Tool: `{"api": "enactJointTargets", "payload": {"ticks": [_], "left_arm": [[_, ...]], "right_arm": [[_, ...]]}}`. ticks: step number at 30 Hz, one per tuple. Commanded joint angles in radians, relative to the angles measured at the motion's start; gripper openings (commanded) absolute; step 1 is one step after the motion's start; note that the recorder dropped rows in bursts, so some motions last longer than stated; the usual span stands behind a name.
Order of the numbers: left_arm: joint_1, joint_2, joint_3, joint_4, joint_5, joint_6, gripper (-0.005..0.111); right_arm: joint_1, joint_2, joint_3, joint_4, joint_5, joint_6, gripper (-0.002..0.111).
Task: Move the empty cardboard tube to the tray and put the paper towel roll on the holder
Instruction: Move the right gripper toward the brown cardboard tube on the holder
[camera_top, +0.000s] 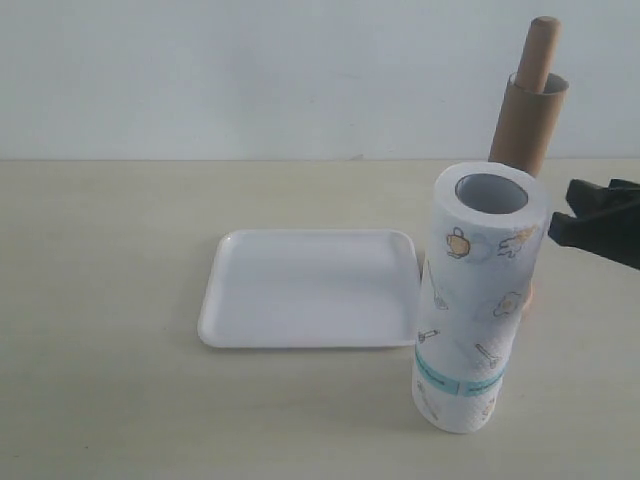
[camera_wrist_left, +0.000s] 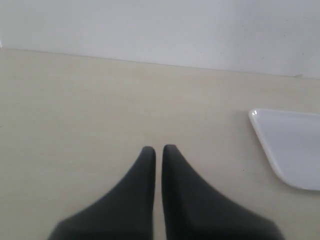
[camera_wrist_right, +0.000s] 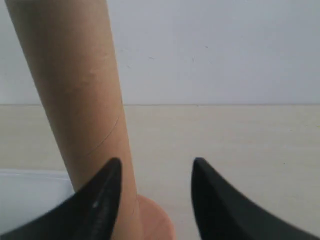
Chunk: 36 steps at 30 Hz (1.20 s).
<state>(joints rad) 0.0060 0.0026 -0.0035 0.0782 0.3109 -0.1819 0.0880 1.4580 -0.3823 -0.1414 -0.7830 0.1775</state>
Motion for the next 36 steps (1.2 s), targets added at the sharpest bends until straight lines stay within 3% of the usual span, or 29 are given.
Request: {"api": "enactJointTargets", "payload": {"ticks": [1,5,13,26,36], "left_arm": [[0.002,-0.003,0.004,-0.007,-0.001,0.005,0.004],[0.002,-0.003,0.004,-0.007,-0.001,0.005,0.004],[0.002,-0.003,0.004,-0.007,-0.001,0.005,0.004],[0.002,-0.003,0.004,-0.007,-0.001,0.005,0.004],[0.002,-0.003,0.004,-0.007,-0.001,0.005,0.004]], "right_arm": [[-0.01,0.015,-0.035,-0.045,0.018,-0.005,0.058],[-0.01,0.015,-0.069,-0.16,0.092,0.028,0.058],[-0.01,-0.027,-0.071,-0.218,0.13,0.058,0.058],[-0.01,-0.089,-0.1,-0.257,0.321,0.193,0.058],[-0.01,-0.125,-0.1,-0.259,0.348,0.213,0.058]]}}
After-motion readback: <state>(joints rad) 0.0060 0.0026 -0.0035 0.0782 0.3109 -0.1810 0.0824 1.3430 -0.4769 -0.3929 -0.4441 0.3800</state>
